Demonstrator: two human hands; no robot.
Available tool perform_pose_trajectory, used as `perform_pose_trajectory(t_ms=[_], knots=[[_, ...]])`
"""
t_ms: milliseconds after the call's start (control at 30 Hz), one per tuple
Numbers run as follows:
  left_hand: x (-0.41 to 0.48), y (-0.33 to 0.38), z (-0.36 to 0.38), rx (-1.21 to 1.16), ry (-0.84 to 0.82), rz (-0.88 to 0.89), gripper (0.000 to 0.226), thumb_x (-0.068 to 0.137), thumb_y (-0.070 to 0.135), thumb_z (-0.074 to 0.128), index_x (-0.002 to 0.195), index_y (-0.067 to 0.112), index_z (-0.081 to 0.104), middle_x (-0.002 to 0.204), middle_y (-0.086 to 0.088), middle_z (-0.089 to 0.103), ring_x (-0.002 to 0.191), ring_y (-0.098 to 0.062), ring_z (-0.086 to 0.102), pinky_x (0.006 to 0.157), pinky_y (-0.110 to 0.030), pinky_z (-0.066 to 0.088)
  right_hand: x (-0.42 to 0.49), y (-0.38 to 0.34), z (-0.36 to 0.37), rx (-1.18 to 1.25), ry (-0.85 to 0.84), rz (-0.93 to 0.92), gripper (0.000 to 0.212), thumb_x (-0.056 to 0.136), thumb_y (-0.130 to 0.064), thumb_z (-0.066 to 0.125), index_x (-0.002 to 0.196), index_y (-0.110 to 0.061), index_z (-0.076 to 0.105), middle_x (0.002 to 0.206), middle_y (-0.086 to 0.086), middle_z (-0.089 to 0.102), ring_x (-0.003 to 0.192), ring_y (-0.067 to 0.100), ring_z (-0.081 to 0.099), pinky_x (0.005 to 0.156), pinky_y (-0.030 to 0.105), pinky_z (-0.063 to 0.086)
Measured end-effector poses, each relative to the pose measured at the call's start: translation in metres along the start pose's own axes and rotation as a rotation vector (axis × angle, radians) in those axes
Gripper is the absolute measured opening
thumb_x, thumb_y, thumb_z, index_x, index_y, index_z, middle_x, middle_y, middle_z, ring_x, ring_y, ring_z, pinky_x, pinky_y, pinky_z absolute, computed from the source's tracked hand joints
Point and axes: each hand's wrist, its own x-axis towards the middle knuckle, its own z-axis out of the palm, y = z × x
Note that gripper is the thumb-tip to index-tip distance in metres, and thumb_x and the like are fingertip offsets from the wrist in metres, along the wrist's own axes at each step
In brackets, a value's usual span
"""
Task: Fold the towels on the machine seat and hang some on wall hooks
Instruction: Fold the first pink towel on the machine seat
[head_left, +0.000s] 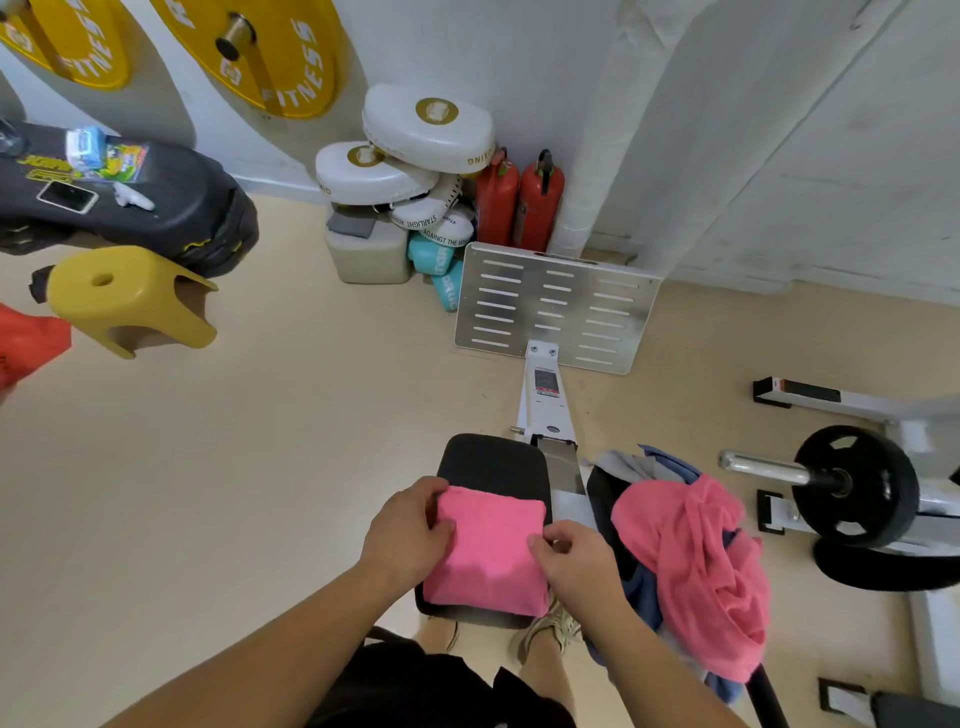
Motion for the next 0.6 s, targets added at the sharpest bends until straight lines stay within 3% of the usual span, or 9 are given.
perform_pose_trajectory(t_ms=[67, 133, 200, 300, 367, 433, 533, 600], knots=[[0.001, -0.001, -0.003, -0.002, 0.040, 0.000, 0.046, 0.092, 0.027, 0.060, 0.138, 0.029, 0.055, 0.105, 0.011, 0.066, 0.103, -0.016, 0.064, 0.091, -0.034, 0.055, 0.002, -0.006, 0.006, 0.040, -0.015, 0.015, 0.014, 0.091, -0.024, 0.072, 0.078, -0.023, 0.070, 0.080, -0.006, 0.071, 0.080, 0.013, 0.065, 0.067, 0.021, 0.043], [-0.001, -0.002, -0.006, 0.111, 0.116, 0.052, 0.051, 0.093, 0.027, 0.059, 0.143, 0.025, 0.053, 0.127, 0.005, 0.060, 0.120, -0.021, 0.056, 0.096, -0.037, 0.053, 0.003, -0.009, 0.010, 0.076, -0.003, 0.035, 0.015, 0.091, -0.024, 0.073, 0.077, -0.024, 0.069, 0.077, -0.008, 0.070, 0.077, 0.012, 0.064, 0.069, 0.025, 0.045], [-0.006, 0.000, -0.004, 0.256, 0.174, 0.258, 0.053, 0.087, 0.023, 0.064, 0.139, 0.023, 0.058, 0.138, 0.000, 0.055, 0.126, -0.026, 0.052, 0.096, -0.038, 0.053, 0.001, -0.011, 0.010, 0.086, 0.018, 0.061, 0.016, 0.090, -0.026, 0.073, 0.076, -0.023, 0.069, 0.073, -0.006, 0.070, 0.074, 0.015, 0.066, 0.071, 0.030, 0.048], [-0.019, 0.017, 0.010, 0.385, 0.004, 0.527, 0.053, 0.088, 0.028, 0.063, 0.140, 0.030, 0.057, 0.149, 0.002, 0.049, 0.135, -0.026, 0.047, 0.104, -0.038, 0.049, -0.008, -0.004, 0.006, 0.143, 0.028, 0.094, 0.017, 0.090, -0.028, 0.071, 0.077, -0.017, 0.070, 0.072, 0.002, 0.072, 0.073, 0.024, 0.069, 0.074, 0.040, 0.056], [-0.025, 0.025, 0.023, 0.498, -0.177, 0.509, 0.058, 0.093, 0.033, 0.058, 0.150, 0.034, 0.044, 0.157, 0.004, 0.039, 0.142, -0.024, 0.037, 0.111, -0.037, 0.040, -0.015, 0.003, 0.002, 0.174, 0.009, 0.100, 0.020, 0.086, -0.033, 0.068, 0.077, -0.016, 0.071, 0.075, 0.006, 0.072, 0.069, 0.021, 0.065, 0.074, 0.044, 0.057], [-0.023, 0.028, 0.032, 0.632, -0.183, 0.481, 0.060, 0.095, 0.037, 0.057, 0.152, 0.036, 0.038, 0.159, 0.003, 0.035, 0.142, -0.026, 0.032, 0.116, -0.039, 0.035, -0.022, 0.003, -0.006, 0.193, -0.017, 0.084, 0.021, 0.087, -0.033, 0.066, 0.077, -0.015, 0.071, 0.073, 0.004, 0.071, 0.065, 0.014, 0.061, 0.069, 0.040, 0.055], [-0.019, 0.033, 0.036, 0.737, -0.157, 0.469, 0.063, 0.095, 0.037, 0.056, 0.153, 0.038, 0.032, 0.156, 0.000, 0.038, 0.139, -0.028, 0.035, 0.119, -0.041, 0.033, -0.036, -0.004, -0.028, 0.217, -0.057, 0.045, 0.028, 0.094, -0.019, 0.061, 0.066, -0.019, 0.064, 0.061, -0.005, 0.062, 0.056, 0.007, 0.052, 0.058, 0.024, 0.045], [-0.018, 0.040, 0.035, 0.798, -0.186, 0.462, 0.065, 0.094, 0.036, 0.057, 0.153, 0.037, 0.032, 0.155, -0.001, 0.041, 0.139, -0.028, 0.038, 0.116, -0.042, 0.038, -0.046, -0.003, -0.043, 0.211, -0.042, 0.015, 0.031, 0.094, -0.020, 0.059, 0.063, -0.023, 0.059, 0.058, -0.008, 0.057, 0.055, 0.007, 0.049, 0.058, 0.025, 0.042]])
